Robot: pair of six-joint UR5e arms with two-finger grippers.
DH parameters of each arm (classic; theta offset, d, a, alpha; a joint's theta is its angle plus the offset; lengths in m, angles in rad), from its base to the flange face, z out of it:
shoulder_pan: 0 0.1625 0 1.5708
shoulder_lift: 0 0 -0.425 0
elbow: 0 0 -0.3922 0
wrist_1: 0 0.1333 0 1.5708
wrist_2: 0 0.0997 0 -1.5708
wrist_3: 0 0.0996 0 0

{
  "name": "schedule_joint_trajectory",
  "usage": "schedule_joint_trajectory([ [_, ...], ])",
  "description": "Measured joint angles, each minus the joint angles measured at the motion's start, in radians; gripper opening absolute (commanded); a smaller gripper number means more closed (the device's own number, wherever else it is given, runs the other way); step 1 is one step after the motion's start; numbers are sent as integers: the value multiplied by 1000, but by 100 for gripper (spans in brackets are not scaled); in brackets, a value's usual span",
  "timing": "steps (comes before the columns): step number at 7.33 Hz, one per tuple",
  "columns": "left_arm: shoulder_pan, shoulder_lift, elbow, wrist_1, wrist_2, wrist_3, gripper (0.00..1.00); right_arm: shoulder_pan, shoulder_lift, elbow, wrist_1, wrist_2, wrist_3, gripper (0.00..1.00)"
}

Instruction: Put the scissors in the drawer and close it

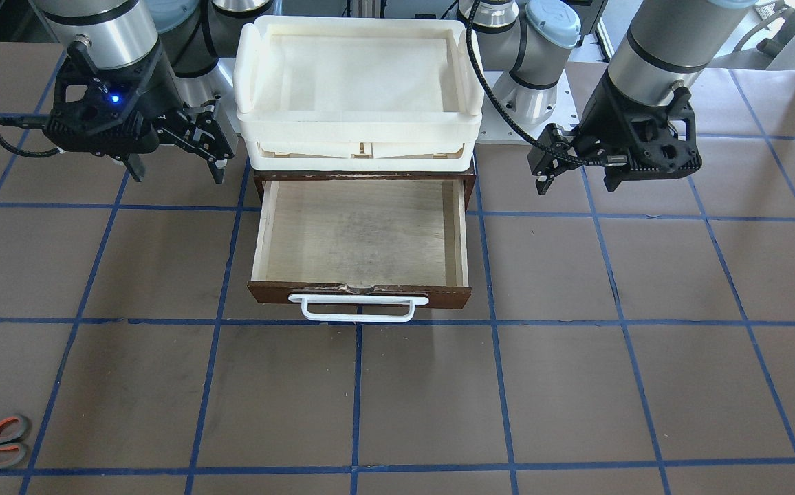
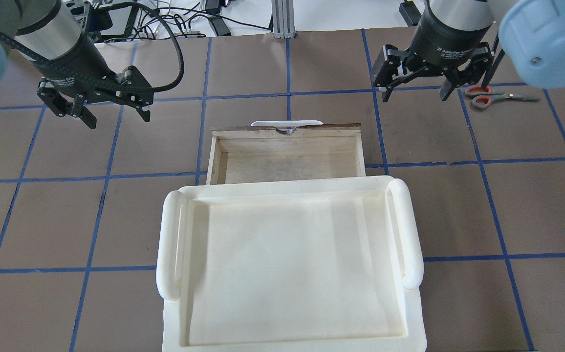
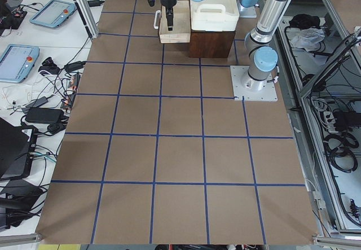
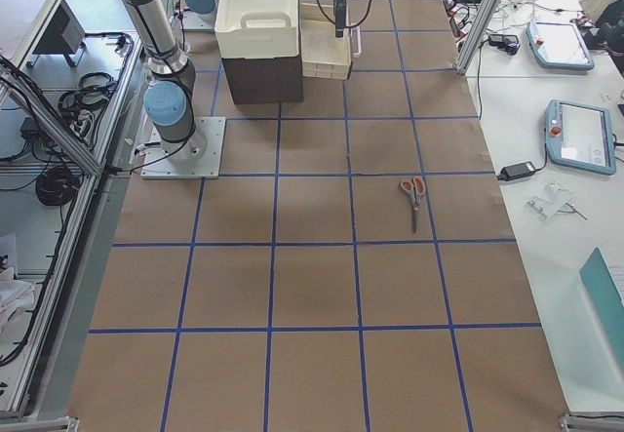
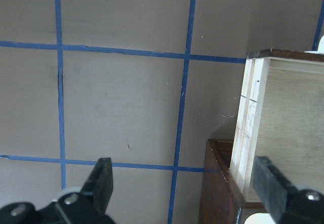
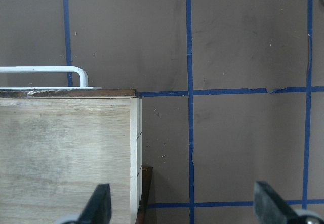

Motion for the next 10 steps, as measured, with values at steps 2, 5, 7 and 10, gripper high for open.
schedule_joint_trajectory([
  [2,0,1,-5,1,2,0,100,0,1,0,1,0,-1,100],
  [5,0,4,-11,2,3,-2,100,0,3,1,7,-2,-2,100],
  [7,0,4,-12,2,4,-2,100,0,12,1,3,-1,-2,100],
  [10,0,4,-12,5,10,0,100,0,14,2,4,-1,-2,100],
])
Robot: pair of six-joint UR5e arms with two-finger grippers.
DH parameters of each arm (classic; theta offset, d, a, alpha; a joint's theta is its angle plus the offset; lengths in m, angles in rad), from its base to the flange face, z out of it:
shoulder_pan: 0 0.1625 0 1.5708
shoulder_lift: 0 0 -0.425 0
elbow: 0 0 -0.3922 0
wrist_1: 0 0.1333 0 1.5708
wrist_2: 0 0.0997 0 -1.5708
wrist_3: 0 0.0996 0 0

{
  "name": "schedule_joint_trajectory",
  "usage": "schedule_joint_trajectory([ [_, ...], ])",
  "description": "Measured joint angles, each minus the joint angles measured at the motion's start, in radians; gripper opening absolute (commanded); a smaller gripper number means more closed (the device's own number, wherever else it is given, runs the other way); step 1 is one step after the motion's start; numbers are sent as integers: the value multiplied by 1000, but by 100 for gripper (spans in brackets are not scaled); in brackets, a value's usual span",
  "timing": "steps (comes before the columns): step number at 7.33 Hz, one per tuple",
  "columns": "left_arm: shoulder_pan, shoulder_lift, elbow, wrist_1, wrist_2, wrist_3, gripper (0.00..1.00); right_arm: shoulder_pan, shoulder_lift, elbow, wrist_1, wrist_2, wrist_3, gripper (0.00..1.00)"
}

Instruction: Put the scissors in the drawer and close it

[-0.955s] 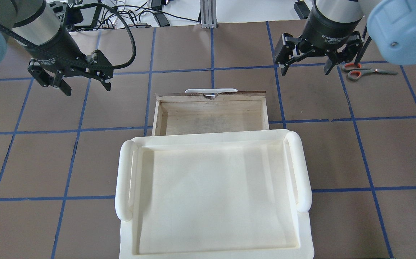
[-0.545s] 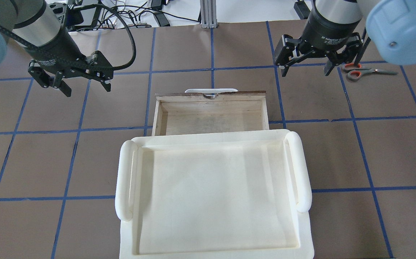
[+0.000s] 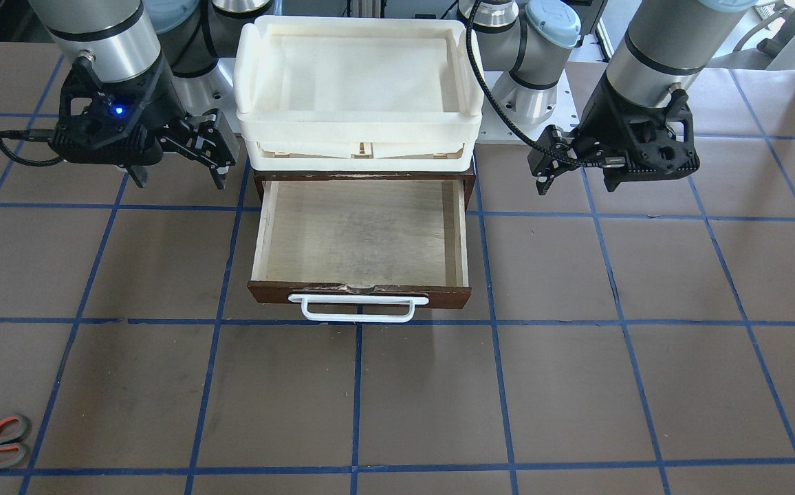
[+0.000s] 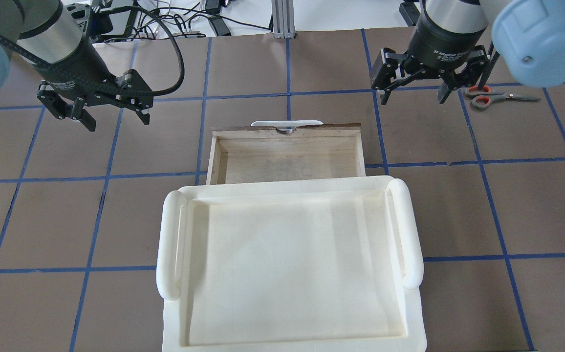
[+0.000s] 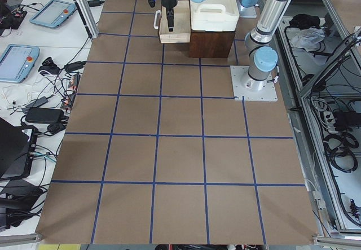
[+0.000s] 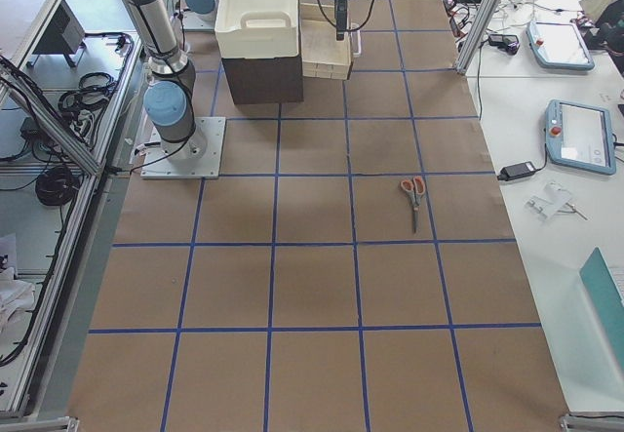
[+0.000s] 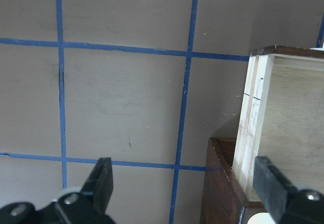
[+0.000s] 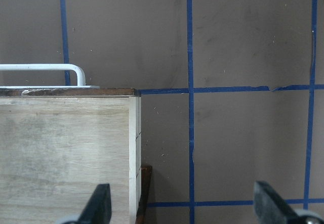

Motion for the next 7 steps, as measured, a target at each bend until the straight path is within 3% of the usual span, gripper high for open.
schedule_joint_trajectory([
  [4,0,-2,0,2,3,-2,100,0,-4,-1,6,-1,-6,100],
  [7,0,-4,0,1,6,0,100,-45,6,1,2,-1,-197,100],
])
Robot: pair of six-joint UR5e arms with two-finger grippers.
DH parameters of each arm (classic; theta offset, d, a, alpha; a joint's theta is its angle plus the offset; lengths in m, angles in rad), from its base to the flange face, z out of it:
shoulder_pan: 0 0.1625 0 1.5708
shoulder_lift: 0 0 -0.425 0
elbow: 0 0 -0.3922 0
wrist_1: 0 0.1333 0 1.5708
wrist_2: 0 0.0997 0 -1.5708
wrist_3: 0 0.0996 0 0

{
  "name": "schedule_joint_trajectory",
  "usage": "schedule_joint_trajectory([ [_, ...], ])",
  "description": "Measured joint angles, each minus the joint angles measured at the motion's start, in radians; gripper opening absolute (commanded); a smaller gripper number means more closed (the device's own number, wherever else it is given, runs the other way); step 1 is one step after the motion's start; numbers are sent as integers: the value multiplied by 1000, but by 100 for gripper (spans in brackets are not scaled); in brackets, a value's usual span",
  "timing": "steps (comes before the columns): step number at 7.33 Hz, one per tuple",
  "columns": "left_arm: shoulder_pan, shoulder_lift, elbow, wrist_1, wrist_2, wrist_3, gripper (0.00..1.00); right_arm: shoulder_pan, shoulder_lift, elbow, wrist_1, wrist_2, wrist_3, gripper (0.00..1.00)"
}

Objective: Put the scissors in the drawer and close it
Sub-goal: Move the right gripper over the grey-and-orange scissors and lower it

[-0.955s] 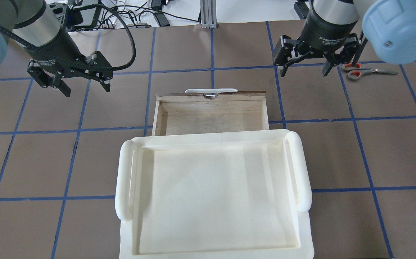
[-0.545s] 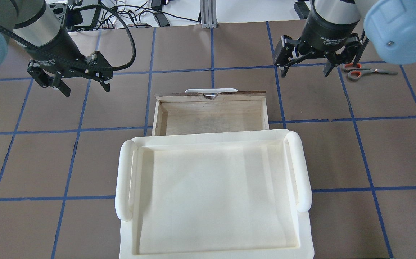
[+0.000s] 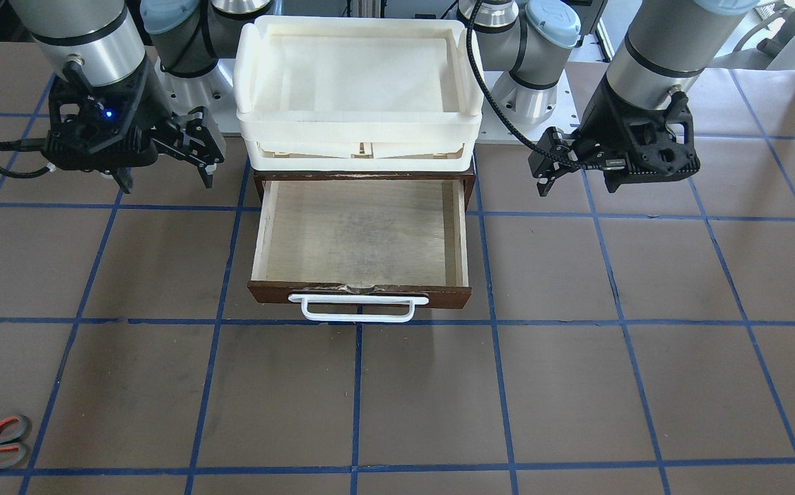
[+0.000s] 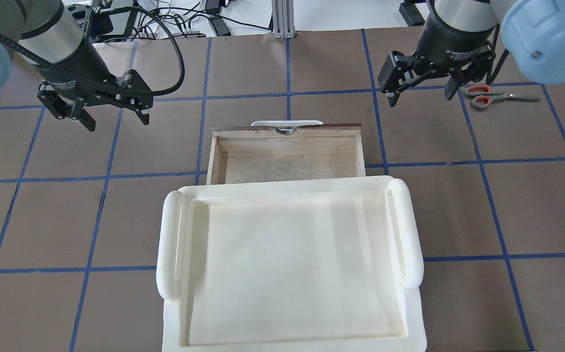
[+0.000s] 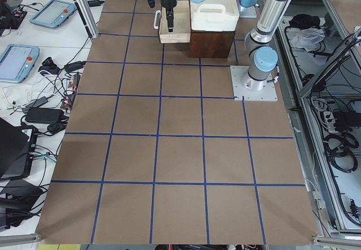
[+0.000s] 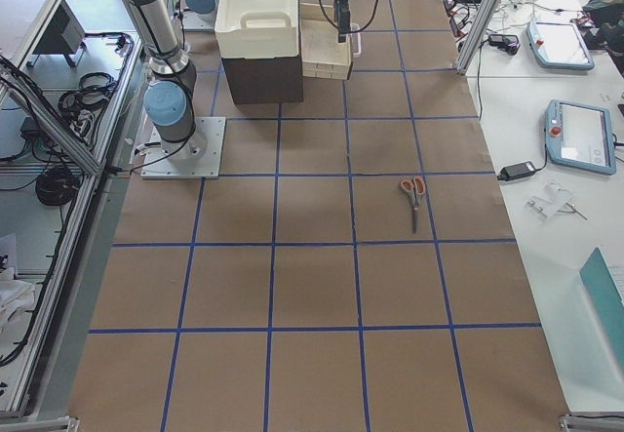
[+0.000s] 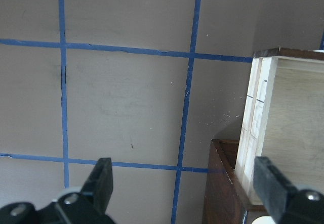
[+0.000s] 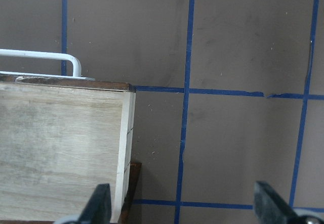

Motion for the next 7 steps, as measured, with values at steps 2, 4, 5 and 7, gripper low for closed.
schedule_joint_trajectory([
  [2,0,1,0,-1,1,2,100,-106,35,0,-18,4,-255,100],
  [4,1,1,0,0,2,6,100,-219,115,0,-70,2,-518,100],
  [5,2,0,0,1,2,5,100,-269,180,0,-130,0,-639,100],
  [7,2,1,0,0,2,7,100,-356,330,-3,-346,1,-930,100],
])
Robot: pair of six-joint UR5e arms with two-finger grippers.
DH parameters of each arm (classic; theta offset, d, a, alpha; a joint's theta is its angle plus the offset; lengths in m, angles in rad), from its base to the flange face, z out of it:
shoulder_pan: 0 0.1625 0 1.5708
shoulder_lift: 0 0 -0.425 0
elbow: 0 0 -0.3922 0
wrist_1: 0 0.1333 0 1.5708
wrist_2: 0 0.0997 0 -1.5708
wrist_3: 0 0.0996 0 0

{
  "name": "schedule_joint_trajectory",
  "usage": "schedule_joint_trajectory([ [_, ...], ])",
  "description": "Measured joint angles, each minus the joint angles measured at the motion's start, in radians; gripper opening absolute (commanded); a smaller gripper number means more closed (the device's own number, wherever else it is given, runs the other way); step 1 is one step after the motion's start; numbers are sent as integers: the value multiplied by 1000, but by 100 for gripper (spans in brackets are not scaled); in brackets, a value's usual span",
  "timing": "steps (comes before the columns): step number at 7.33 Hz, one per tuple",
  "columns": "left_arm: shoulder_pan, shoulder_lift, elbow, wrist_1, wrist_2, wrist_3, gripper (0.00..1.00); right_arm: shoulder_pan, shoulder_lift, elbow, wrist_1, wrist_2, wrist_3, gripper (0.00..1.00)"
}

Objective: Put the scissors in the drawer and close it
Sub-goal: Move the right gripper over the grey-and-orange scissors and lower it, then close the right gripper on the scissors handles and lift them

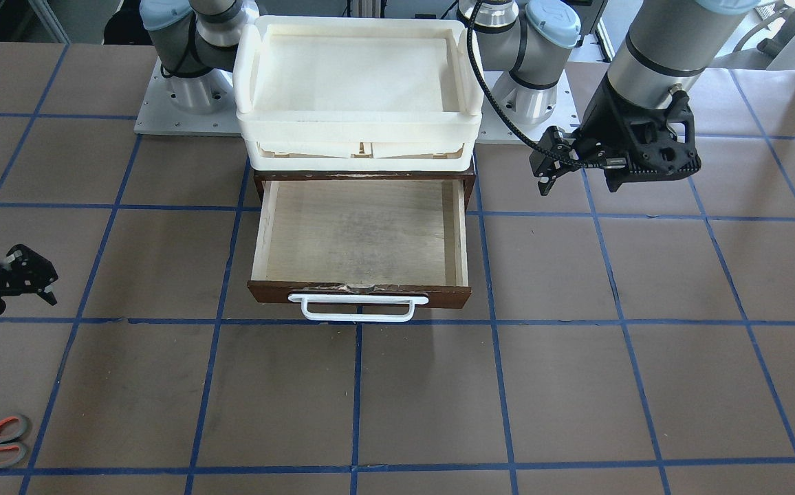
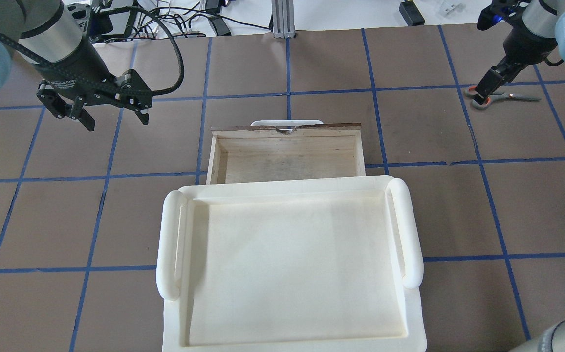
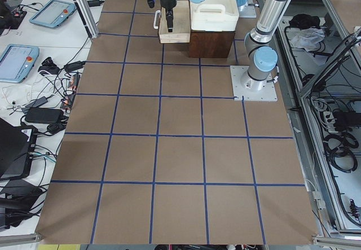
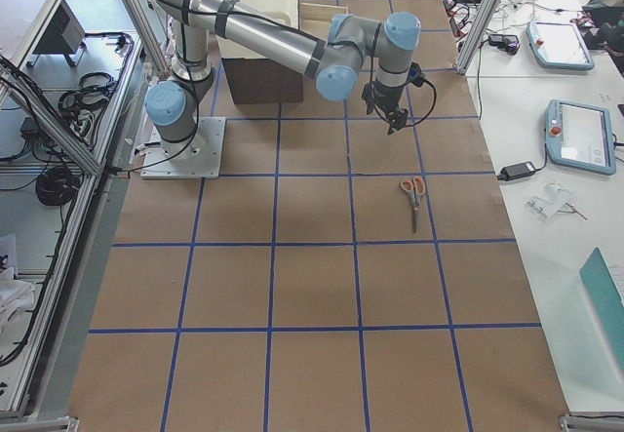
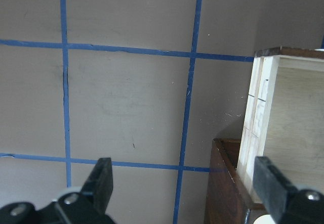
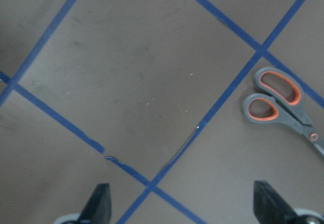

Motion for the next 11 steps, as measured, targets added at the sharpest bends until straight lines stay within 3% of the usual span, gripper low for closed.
schedule_joint_trajectory([
  [2,0,-1,0,0,0,1,100,-50,151,-27,-227,5,-355,100],
  [4,-1,-2,0,0,-1,0,100,-100,291,-125,-320,40,-633,98],
  [6,0,-6,0,2,-2,-2,100,-121,385,-207,-327,88,-748,89],
  [11,0,-11,0,4,-6,-4,100,-127,414,-229,-209,64,-833,83],
])
